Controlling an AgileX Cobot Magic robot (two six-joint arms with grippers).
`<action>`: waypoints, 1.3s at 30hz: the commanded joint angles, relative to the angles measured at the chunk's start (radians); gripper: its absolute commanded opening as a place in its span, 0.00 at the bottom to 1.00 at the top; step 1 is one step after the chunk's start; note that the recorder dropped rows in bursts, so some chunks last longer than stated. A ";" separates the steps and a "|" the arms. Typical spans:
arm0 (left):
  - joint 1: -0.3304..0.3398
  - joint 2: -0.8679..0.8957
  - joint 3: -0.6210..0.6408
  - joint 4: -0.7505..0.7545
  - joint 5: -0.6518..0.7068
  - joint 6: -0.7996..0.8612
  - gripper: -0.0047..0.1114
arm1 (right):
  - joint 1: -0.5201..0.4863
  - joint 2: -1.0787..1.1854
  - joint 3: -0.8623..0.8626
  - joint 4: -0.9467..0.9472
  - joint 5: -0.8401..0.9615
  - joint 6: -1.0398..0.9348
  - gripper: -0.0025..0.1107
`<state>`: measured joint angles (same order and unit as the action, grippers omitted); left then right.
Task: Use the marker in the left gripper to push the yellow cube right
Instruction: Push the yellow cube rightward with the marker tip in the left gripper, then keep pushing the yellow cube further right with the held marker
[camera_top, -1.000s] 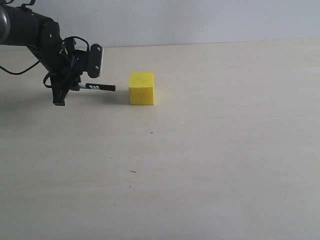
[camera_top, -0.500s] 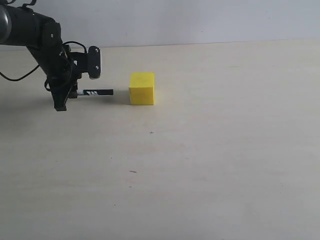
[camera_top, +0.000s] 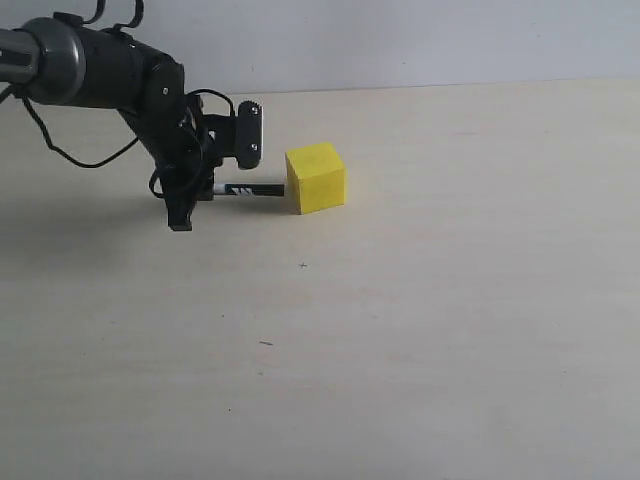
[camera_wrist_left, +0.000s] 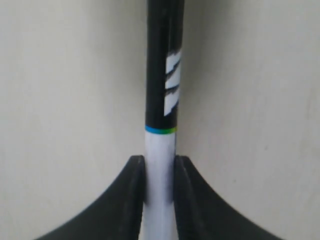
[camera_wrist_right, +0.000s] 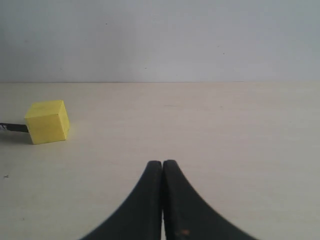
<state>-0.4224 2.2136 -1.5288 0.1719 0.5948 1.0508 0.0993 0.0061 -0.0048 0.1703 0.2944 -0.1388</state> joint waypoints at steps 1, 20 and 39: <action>0.050 -0.029 -0.009 0.001 0.025 -0.045 0.04 | -0.006 -0.006 0.005 0.004 -0.008 -0.007 0.02; -0.032 -0.008 -0.021 0.000 -0.048 -0.050 0.04 | -0.006 -0.006 0.005 0.004 -0.008 -0.007 0.02; -0.118 0.053 -0.114 0.002 -0.041 -0.096 0.04 | -0.006 -0.006 0.005 0.004 -0.008 -0.007 0.02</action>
<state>-0.5622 2.2702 -1.6311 0.1749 0.5032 0.9780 0.0993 0.0061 -0.0048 0.1703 0.2944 -0.1388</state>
